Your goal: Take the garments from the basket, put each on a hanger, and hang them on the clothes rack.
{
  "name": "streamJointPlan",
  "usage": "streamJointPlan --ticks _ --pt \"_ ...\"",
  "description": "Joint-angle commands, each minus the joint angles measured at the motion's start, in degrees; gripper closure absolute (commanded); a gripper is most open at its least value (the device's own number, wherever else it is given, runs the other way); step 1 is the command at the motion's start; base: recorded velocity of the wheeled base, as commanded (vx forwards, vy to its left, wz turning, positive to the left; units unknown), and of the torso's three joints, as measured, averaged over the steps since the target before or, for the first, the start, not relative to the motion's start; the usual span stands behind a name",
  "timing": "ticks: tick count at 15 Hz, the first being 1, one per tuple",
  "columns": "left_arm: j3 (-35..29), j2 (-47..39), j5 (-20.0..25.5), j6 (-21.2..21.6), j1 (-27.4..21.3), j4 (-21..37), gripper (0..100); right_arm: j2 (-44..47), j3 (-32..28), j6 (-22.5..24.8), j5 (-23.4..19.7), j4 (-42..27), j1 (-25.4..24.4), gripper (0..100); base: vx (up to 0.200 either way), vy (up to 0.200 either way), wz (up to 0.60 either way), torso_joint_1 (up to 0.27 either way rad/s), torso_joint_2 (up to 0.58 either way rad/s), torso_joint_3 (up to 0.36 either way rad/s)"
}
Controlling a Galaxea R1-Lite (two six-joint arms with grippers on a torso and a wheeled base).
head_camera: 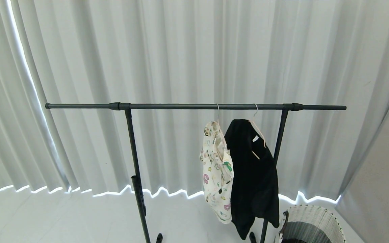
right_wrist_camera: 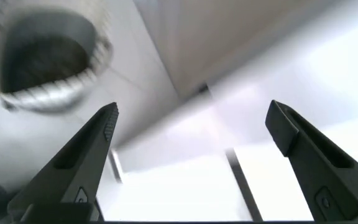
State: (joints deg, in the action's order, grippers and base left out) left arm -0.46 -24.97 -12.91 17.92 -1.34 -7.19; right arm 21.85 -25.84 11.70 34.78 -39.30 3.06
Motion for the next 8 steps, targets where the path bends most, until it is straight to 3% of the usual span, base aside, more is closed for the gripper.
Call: streamJointPlan --ticks 1,2,4,6,8 --pt "-0.2 17.1 -1.5 1.5 0.6 5.4 0 -13.2 5.4 1.0 -6.0 4.4 3.4 0 0.000 0.000 0.00 0.000 0.00 0.000" --pt "-0.2 20.6 -1.9 1.5 0.7 5.4 0 -16.6 10.5 1.5 -13.4 12.3 3.4 0 0.000 0.000 0.00 0.000 0.00 0.000" --pt "-0.2 25.0 -2.2 0.7 1.3 5.3 0 -16.3 18.5 1.9 -19.9 27.5 3.4 0 0.000 0.000 0.00 0.000 0.00 0.000" --pt "-0.2 25.0 -3.4 -1.1 1.3 5.3 0 -16.3 20.9 1.2 -23.6 32.4 3.3 0 0.000 0.000 0.00 0.000 0.00 0.000" --pt "-0.2 25.0 -3.5 -1.1 1.3 5.3 0 -16.3 21.1 0.3 -23.0 32.7 3.3 0 0.000 0.000 0.00 0.000 0.00 0.000"
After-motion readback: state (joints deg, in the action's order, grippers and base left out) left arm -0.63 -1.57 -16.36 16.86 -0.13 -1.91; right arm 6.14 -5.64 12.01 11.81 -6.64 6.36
